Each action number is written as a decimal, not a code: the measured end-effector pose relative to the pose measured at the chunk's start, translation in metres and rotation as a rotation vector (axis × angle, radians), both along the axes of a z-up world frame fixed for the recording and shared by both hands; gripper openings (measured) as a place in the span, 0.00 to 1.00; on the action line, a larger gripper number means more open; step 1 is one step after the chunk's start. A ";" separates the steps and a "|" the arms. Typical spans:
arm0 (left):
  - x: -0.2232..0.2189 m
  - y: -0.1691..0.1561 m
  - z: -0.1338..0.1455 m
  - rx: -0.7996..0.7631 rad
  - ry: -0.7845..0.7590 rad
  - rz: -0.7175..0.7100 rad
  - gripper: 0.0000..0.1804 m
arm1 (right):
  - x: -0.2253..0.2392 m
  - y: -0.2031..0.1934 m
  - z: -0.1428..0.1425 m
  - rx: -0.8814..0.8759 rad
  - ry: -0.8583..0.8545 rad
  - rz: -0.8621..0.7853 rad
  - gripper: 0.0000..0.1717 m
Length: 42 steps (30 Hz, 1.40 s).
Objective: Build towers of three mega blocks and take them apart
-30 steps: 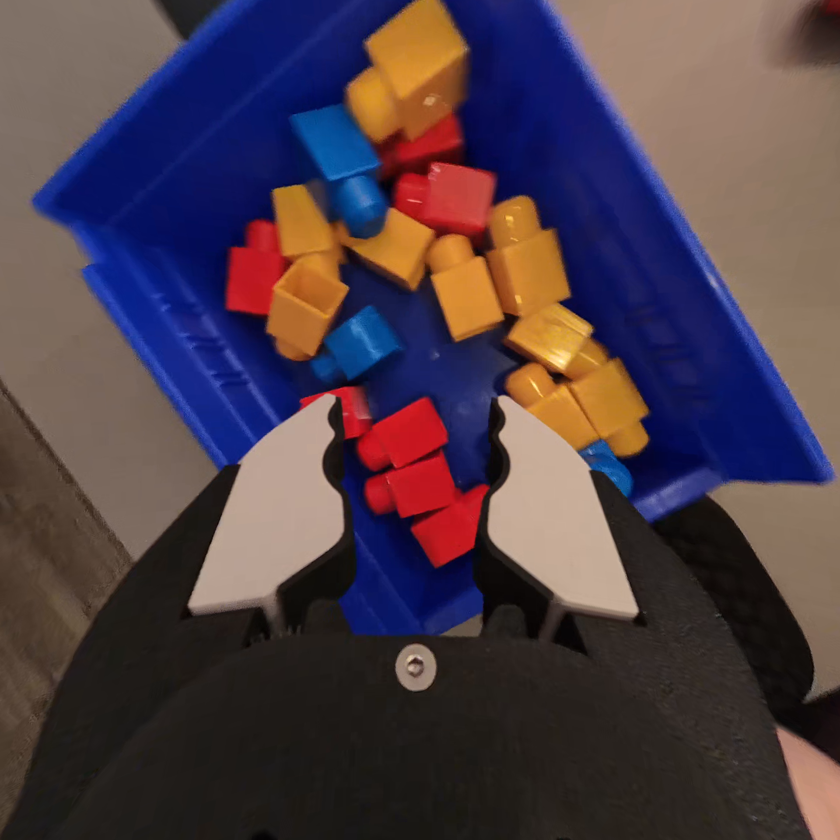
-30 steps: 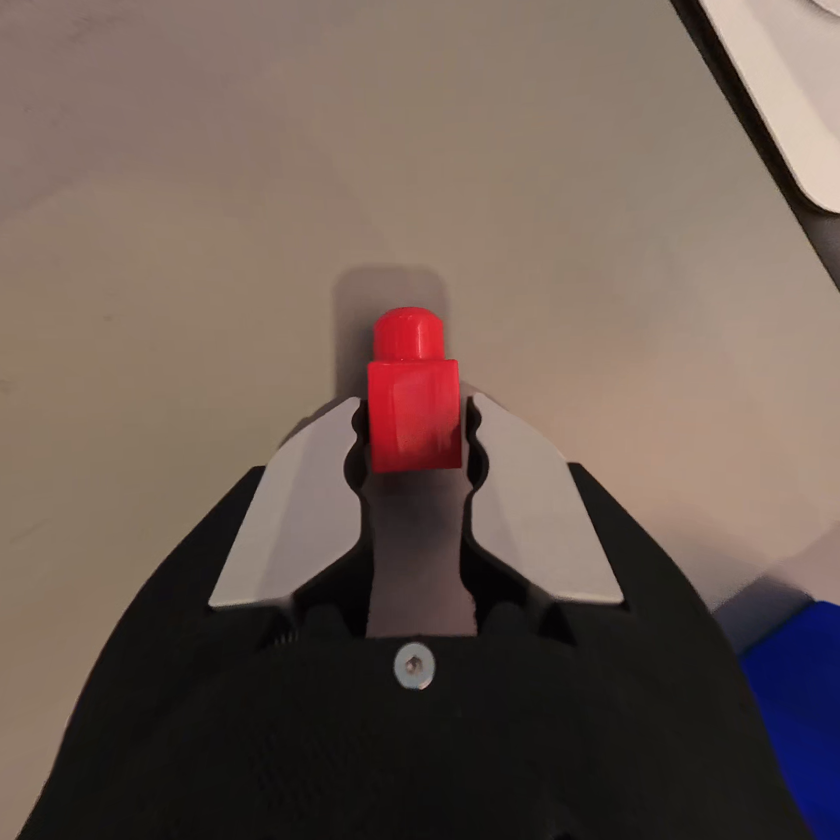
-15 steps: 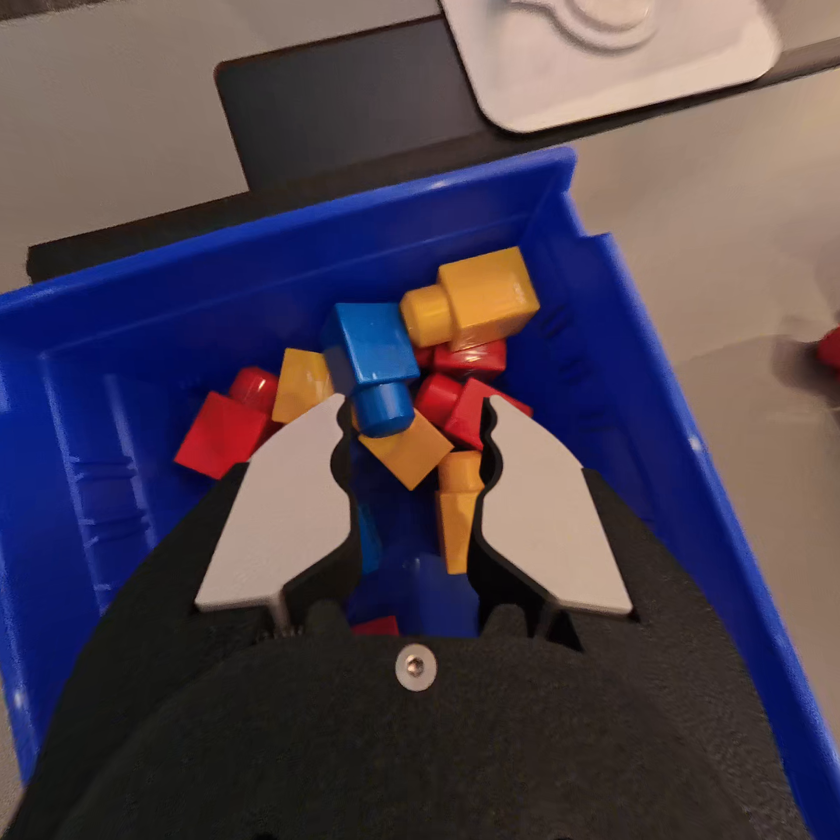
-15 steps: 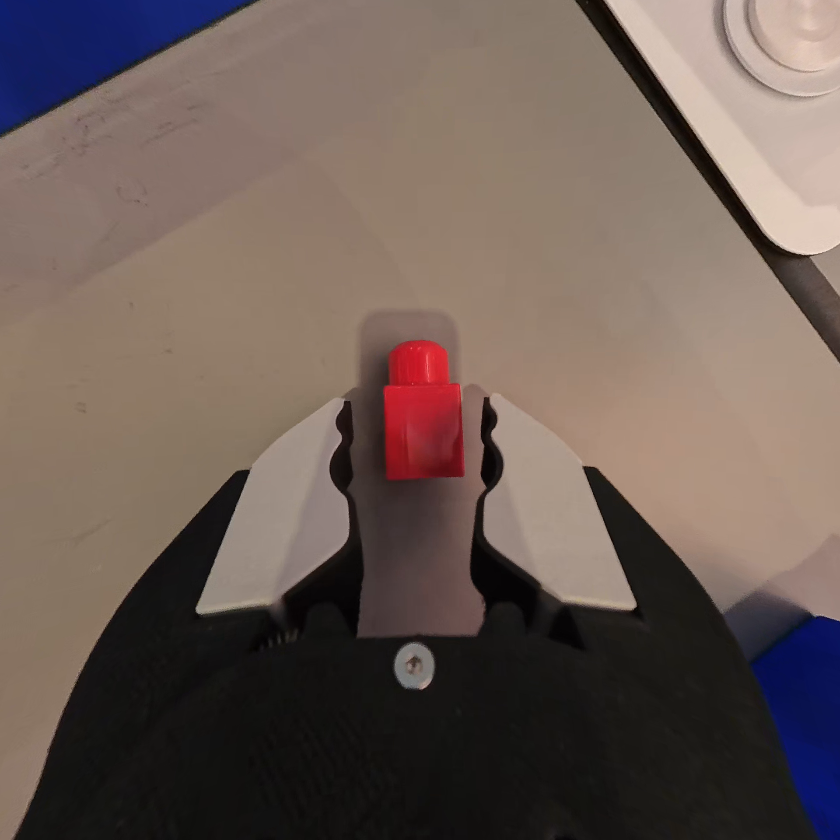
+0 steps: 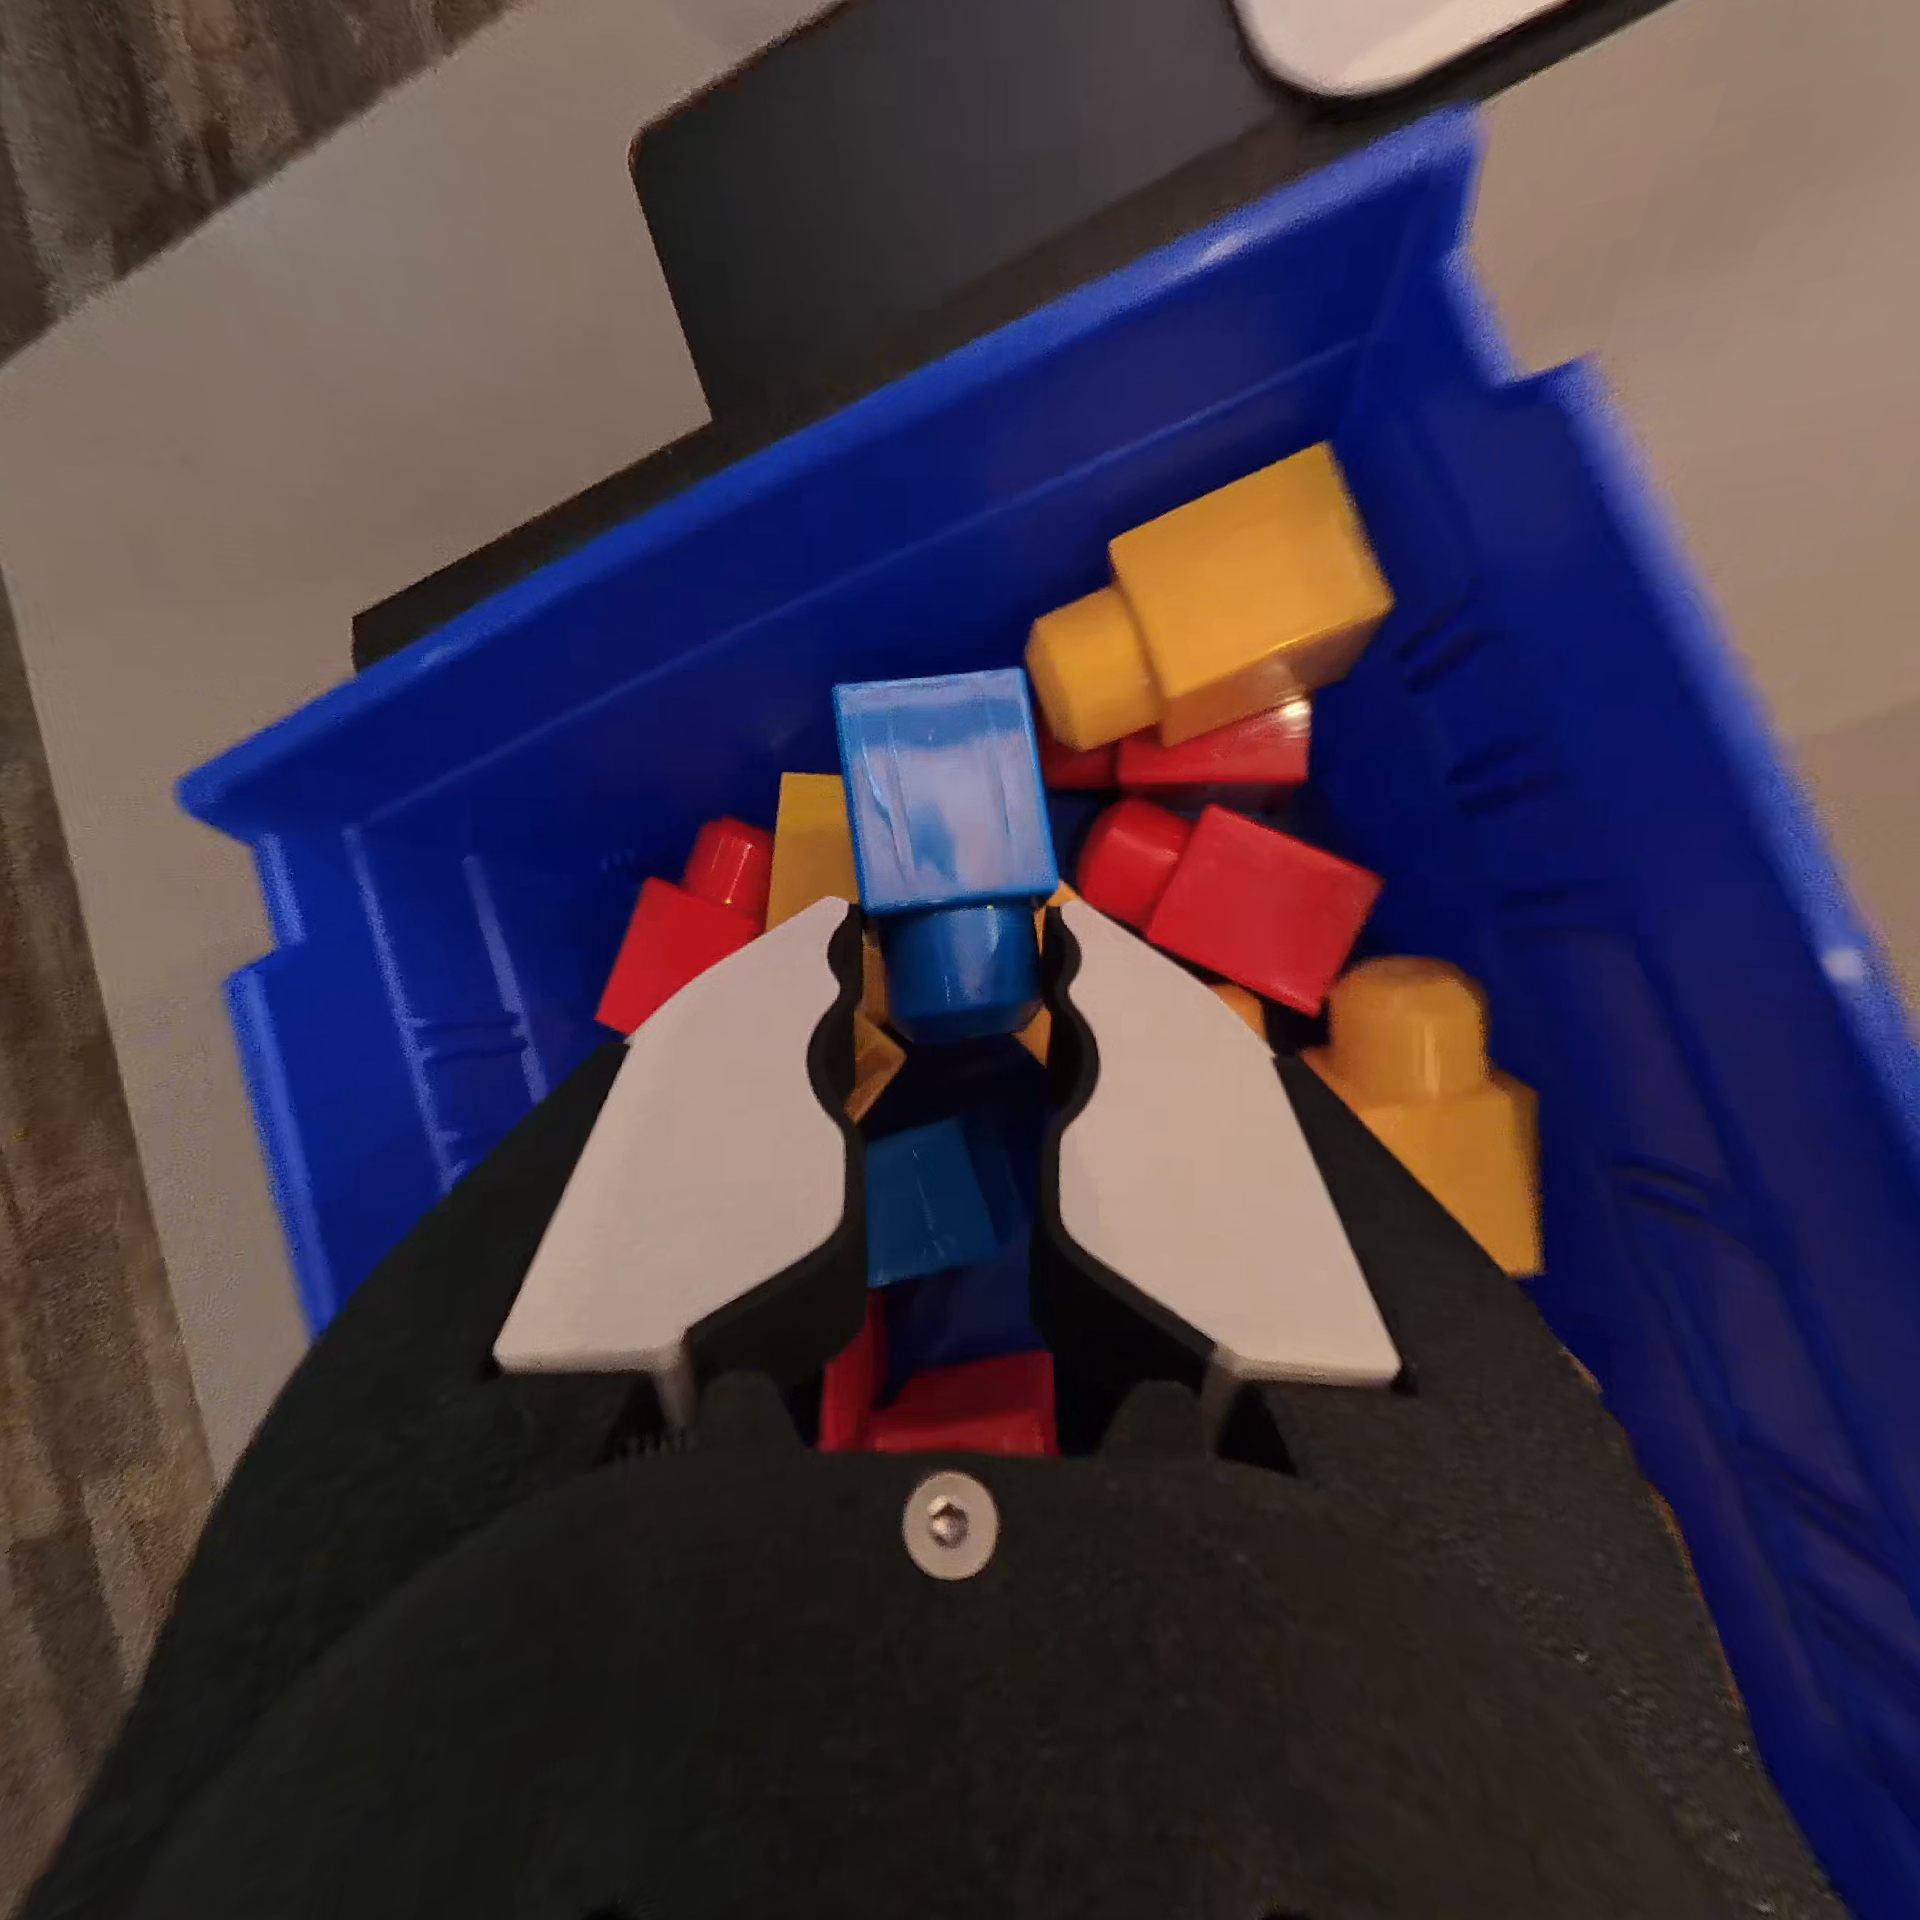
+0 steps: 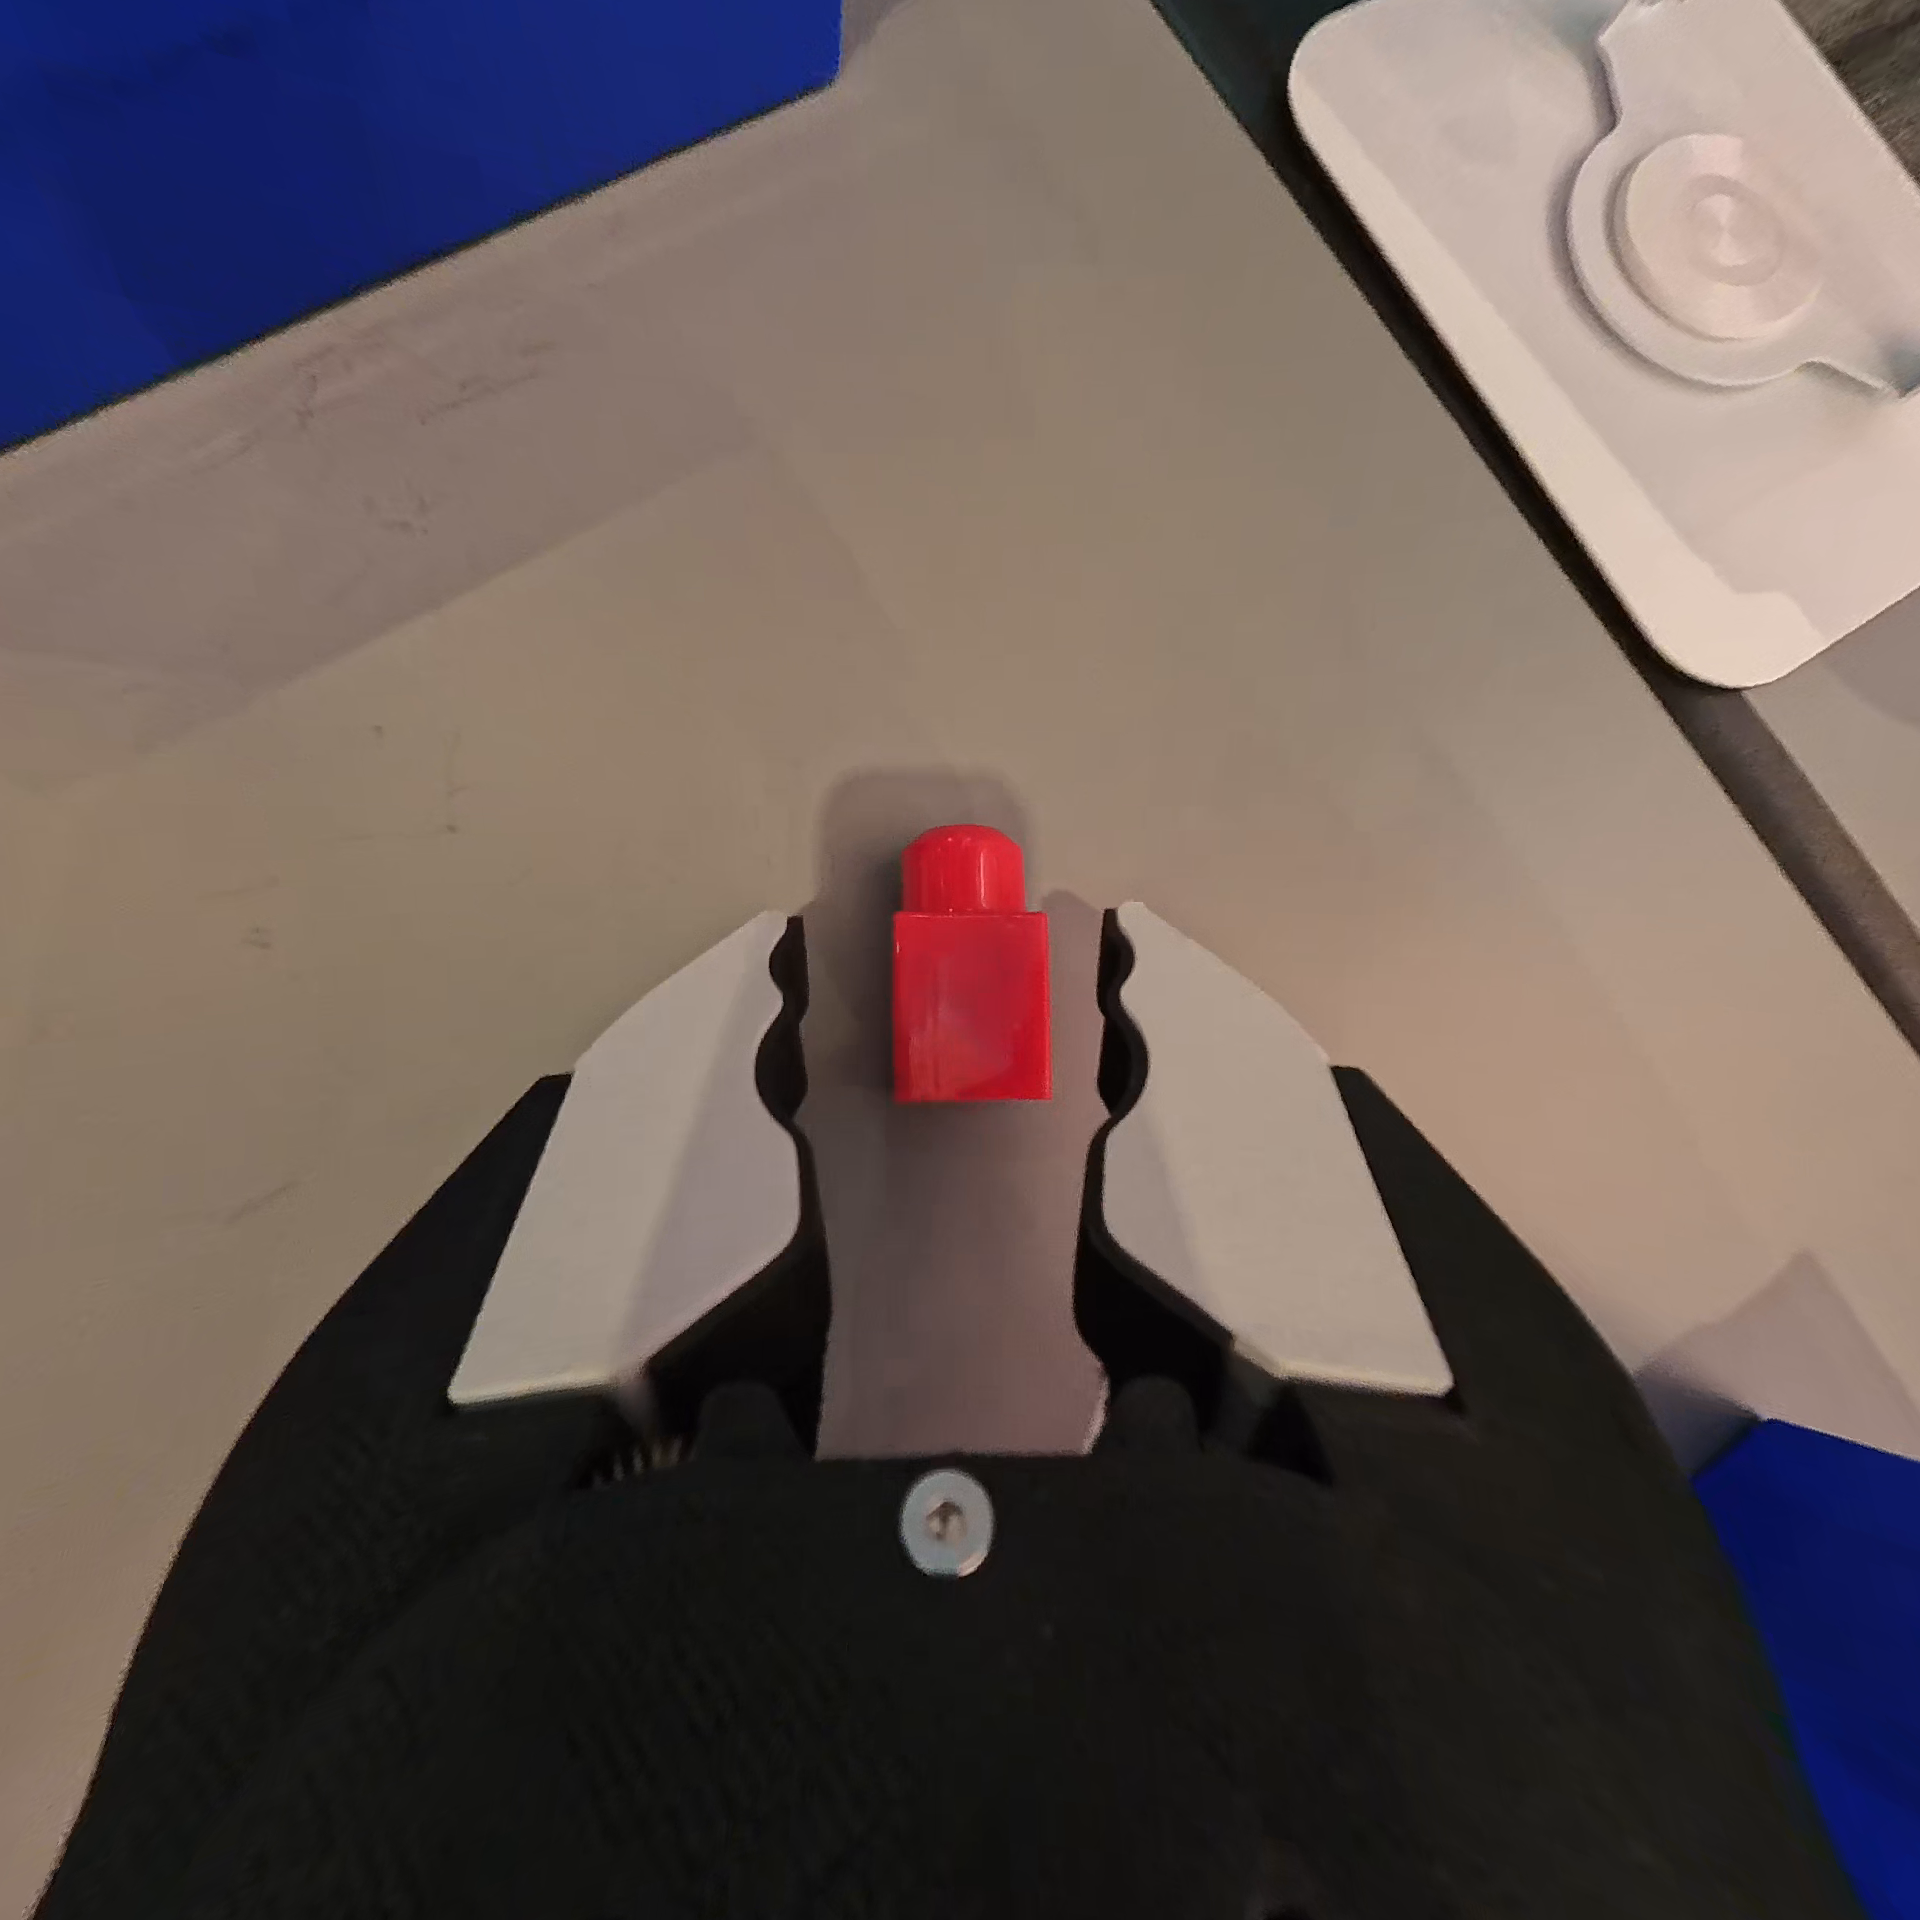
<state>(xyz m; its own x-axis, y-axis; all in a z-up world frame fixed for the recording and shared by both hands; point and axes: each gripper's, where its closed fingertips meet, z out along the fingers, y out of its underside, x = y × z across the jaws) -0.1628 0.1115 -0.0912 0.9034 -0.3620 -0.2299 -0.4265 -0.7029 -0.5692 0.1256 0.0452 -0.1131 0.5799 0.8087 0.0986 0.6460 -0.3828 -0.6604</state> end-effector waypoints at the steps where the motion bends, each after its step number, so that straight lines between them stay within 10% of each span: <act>1: 0.004 -0.006 0.013 0.016 -0.029 -0.026 0.18 | -0.001 -0.001 0.004 0.014 0.005 0.014 0.32; 7: 0.114 -0.099 0.095 0.028 -0.266 -0.630 0.18 | -0.034 -0.048 0.082 0.176 0.226 0.360 0.34; 11: 0.178 -0.168 0.088 -0.034 -0.197 -1.060 0.18 | -0.054 -0.100 0.147 0.256 0.534 0.563 0.36; 16: 0.221 -0.198 0.072 -0.137 -0.208 -1.202 0.18 | -0.066 -0.121 0.115 0.051 0.447 0.651 0.39; 18: 0.219 -0.194 0.058 -0.148 -0.129 -1.191 0.18 | -0.064 -0.125 0.097 0.045 0.341 0.692 0.21; 23: 0.191 -0.162 0.071 -0.077 -0.210 -1.070 0.29 | -0.051 -0.107 0.062 -0.057 0.202 0.594 0.21; 31: 0.030 -0.029 0.057 0.084 -0.279 -0.222 0.27 | -0.021 -0.061 -0.019 -0.204 -0.070 0.312 0.21; 42: 0.044 0.001 0.012 -0.005 -0.630 -0.189 0.31 | -0.022 -0.061 -0.014 -0.207 -0.062 0.326 0.31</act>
